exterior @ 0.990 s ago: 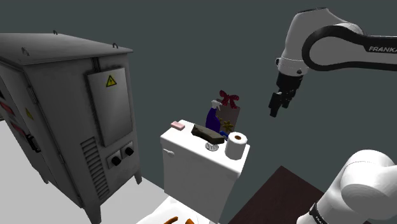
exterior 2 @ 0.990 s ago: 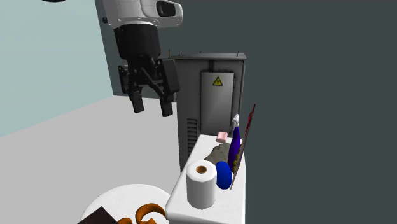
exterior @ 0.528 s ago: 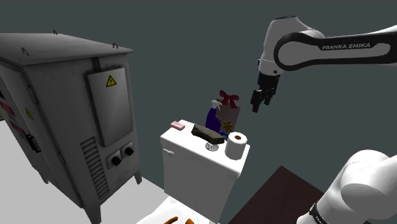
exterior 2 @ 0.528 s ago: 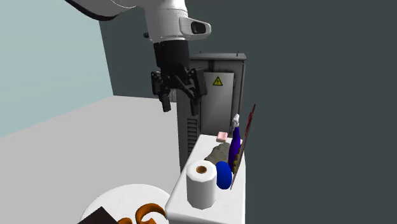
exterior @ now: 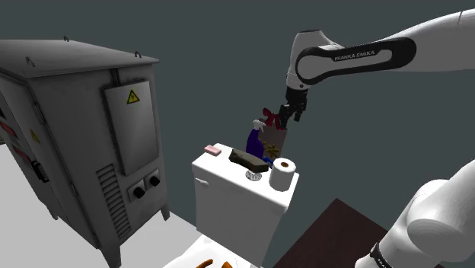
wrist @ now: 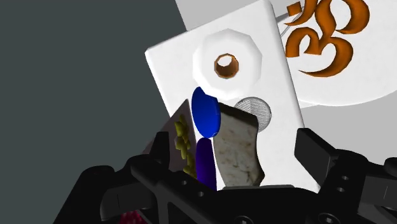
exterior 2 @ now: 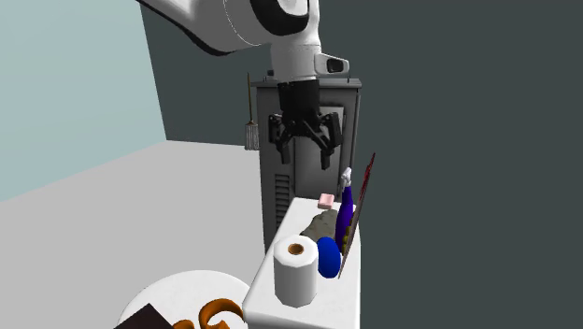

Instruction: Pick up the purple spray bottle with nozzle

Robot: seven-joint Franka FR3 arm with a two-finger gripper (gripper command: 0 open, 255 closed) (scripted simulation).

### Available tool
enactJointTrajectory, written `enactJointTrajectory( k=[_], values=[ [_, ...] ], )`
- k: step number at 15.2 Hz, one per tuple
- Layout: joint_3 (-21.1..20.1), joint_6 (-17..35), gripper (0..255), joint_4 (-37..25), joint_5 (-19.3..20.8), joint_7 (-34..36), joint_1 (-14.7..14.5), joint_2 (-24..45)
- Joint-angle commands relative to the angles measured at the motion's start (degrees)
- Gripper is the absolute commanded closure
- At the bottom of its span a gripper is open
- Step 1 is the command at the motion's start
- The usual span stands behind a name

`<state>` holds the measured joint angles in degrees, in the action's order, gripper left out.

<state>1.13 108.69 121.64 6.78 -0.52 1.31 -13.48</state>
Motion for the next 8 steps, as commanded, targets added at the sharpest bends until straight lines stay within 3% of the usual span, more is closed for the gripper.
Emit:
enactJointTrajectory(
  k=[1,8],
  values=[
    [0.26,1.33,0,-3.87,-0.34,-0.52,0.04,5.01],
    [0.89,2.48,0,-19.18,-1.93,-2.85,0.52,20.79]
  ],
)
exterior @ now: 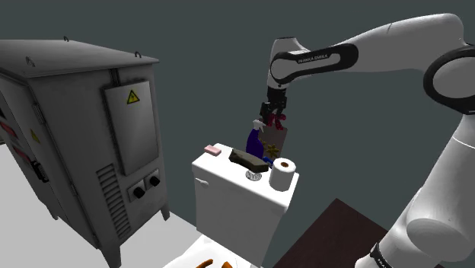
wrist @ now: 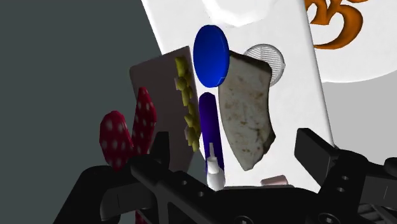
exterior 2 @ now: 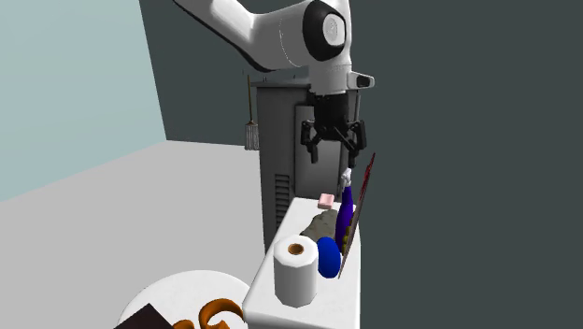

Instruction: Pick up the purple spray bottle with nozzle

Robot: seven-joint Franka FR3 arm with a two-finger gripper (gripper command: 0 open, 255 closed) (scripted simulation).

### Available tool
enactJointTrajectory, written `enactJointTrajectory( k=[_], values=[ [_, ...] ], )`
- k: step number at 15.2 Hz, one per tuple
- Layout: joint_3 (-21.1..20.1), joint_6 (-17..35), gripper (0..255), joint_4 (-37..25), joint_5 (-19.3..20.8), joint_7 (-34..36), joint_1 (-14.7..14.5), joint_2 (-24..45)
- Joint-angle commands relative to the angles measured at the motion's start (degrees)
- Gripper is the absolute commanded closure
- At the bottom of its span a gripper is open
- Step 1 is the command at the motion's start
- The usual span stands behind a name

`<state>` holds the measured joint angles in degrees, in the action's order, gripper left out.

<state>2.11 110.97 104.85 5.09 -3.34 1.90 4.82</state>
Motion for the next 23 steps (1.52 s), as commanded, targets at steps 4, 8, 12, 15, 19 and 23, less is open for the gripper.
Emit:
enactJointTrajectory(
  k=[4,8,12,15,19,23],
  values=[
    [-0.03,-0.96,0,-13.43,-1.30,-1.33,0.39,12.01],
    [-0.20,-1.97,0,-21.66,-1.95,-2.08,0.82,19.02],
    [-0.41,0.87,0,-19.30,-1.81,-1.87,1.00,19.50],
    [-0.32,2.65,0,-17.93,-1.82,-1.78,0.94,19.92],
    [-0.29,2.60,255,-17.70,-1.76,-1.71,0.83,19.65],
    [-0.30,2.72,255,-17.33,-1.71,-1.54,0.74,19.39]
  ],
)
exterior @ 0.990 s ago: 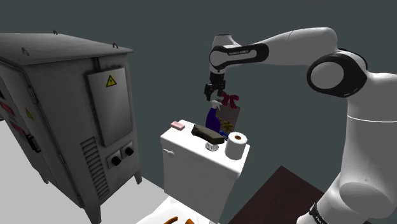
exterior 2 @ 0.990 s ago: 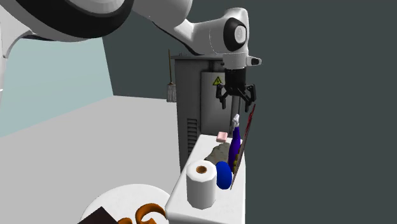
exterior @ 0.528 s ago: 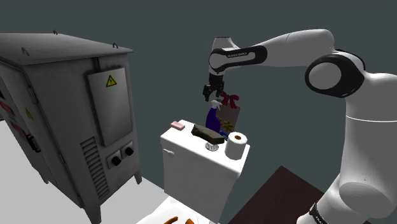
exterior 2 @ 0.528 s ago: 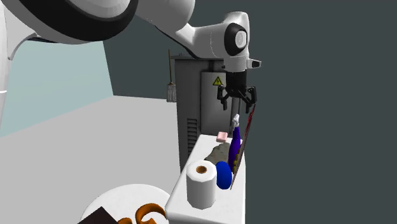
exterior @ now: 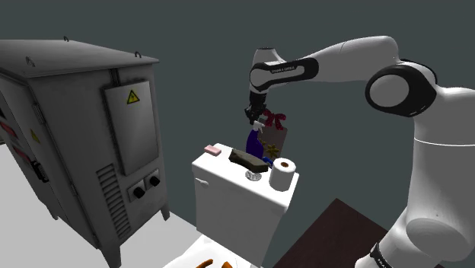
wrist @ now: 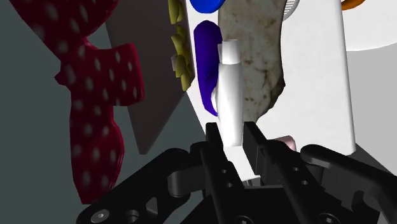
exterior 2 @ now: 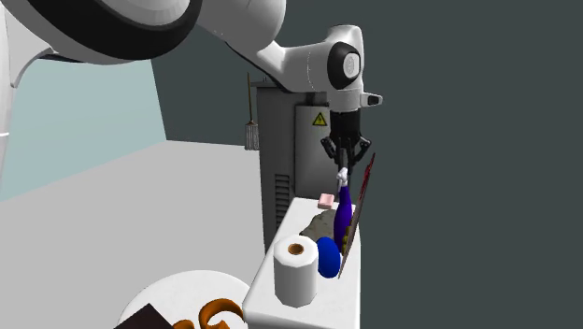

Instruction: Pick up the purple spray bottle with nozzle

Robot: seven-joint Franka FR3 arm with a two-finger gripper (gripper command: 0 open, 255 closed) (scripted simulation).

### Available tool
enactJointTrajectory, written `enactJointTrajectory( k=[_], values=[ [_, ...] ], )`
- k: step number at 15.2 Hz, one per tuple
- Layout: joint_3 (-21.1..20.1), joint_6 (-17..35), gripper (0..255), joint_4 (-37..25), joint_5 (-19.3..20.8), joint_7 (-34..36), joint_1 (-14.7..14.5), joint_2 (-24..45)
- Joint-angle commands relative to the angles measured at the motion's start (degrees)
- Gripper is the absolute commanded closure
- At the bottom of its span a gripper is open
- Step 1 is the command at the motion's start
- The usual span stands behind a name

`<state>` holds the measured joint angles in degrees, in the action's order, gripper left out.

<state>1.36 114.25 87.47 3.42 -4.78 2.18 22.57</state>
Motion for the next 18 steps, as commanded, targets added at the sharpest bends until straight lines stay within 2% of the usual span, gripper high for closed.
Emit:
enactJointTrajectory(
  k=[1,3,18],
  values=[
    [0.43,-0.51,255,1.24,-0.03,-0.05,0.42,0.49],
    [0.42,-0.63,255,-0.55,-0.15,-0.35,0.66,2.17],
    [0.30,-11.58,255,-10.33,-0.26,-0.95,0.73,0.97]
  ],
)
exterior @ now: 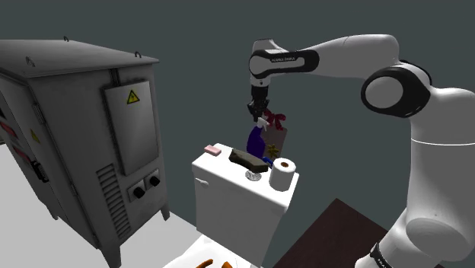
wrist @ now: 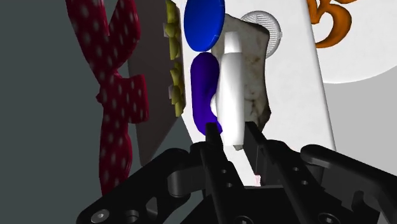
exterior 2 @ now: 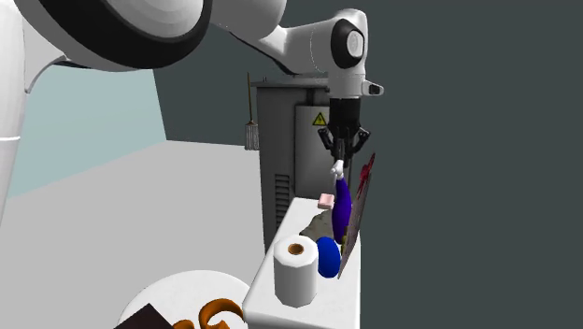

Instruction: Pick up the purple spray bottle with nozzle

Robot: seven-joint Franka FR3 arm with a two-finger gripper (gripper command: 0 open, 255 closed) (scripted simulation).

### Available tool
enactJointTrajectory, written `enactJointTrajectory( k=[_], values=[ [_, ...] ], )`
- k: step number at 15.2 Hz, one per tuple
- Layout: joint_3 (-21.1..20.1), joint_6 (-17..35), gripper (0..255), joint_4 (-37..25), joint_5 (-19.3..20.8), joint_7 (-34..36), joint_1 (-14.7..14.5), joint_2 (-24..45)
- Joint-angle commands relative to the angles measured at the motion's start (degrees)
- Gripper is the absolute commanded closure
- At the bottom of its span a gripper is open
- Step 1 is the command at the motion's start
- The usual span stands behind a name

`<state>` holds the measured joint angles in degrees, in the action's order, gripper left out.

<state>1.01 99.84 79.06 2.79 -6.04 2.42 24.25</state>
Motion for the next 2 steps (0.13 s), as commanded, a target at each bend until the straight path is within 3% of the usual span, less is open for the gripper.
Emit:
enactJointTrajectory(
  k=[1,2],
  values=[
    [0.61,2.70,255,-2.04,0.39,0.33,0.52,-0.70],
    [0.62,2.70,255,-2.04,0.38,0.32,0.51,-0.70]
  ],
)
